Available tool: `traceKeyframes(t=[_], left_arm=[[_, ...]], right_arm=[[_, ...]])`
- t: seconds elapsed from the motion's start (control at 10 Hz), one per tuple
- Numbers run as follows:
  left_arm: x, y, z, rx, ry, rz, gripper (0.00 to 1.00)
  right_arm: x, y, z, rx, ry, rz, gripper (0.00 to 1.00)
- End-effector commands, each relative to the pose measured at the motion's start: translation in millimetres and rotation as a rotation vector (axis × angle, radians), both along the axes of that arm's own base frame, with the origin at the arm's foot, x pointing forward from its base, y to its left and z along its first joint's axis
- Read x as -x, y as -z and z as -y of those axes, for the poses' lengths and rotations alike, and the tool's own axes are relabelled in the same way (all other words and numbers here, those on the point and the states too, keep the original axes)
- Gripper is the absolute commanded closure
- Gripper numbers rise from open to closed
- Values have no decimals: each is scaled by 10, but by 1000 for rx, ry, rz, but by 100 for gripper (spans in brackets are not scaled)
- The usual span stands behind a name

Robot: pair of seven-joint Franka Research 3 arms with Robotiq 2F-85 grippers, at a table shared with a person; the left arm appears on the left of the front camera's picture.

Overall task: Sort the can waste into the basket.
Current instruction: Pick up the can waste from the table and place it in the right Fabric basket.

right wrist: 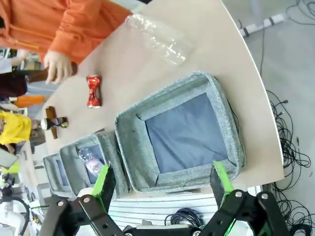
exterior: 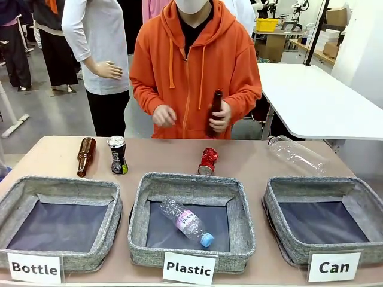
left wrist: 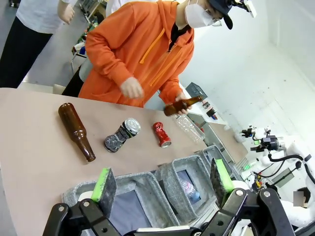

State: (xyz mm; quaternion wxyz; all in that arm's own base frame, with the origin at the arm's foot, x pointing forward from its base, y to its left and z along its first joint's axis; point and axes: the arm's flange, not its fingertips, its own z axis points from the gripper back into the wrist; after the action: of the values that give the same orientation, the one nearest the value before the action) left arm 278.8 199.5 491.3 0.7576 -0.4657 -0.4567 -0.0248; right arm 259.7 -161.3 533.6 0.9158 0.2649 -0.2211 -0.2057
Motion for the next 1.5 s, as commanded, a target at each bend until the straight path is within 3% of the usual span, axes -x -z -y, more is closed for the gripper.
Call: traceKeyframes(t=[0.0, 0.3, 0.5, 0.8, 1.0, 1.2, 1.3, 1.4], left_arm=[[-2, 4, 16, 4, -1, 32, 0], [-2, 4, 16, 4, -1, 32, 0], [-2, 4, 16, 4, -1, 32, 0], [-2, 4, 16, 4, -1, 32, 0], [-11, -6, 1, -2, 2, -1, 0], [142, -608, -441, 52, -3, 38, 0], [359, -1023, -739, 129, -24, 72, 0], [562, -1221, -1089, 176, -48, 103, 0]], right_arm=[[-108, 87, -256, 43, -71, 17, 0], [-696, -17, -1007, 239, -175, -26, 0], [-1196, -30, -1781, 402, -281, -31, 0], [-1897, 241, -2790, 590, -413, -92, 0], [-2194, 454, -3262, 623, -501, -110, 0], [-2426, 666, -3606, 642, -527, -92, 0], [-2544, 789, -3782, 657, -545, -95, 0], [-2640, 928, -3937, 673, -553, -106, 0]])
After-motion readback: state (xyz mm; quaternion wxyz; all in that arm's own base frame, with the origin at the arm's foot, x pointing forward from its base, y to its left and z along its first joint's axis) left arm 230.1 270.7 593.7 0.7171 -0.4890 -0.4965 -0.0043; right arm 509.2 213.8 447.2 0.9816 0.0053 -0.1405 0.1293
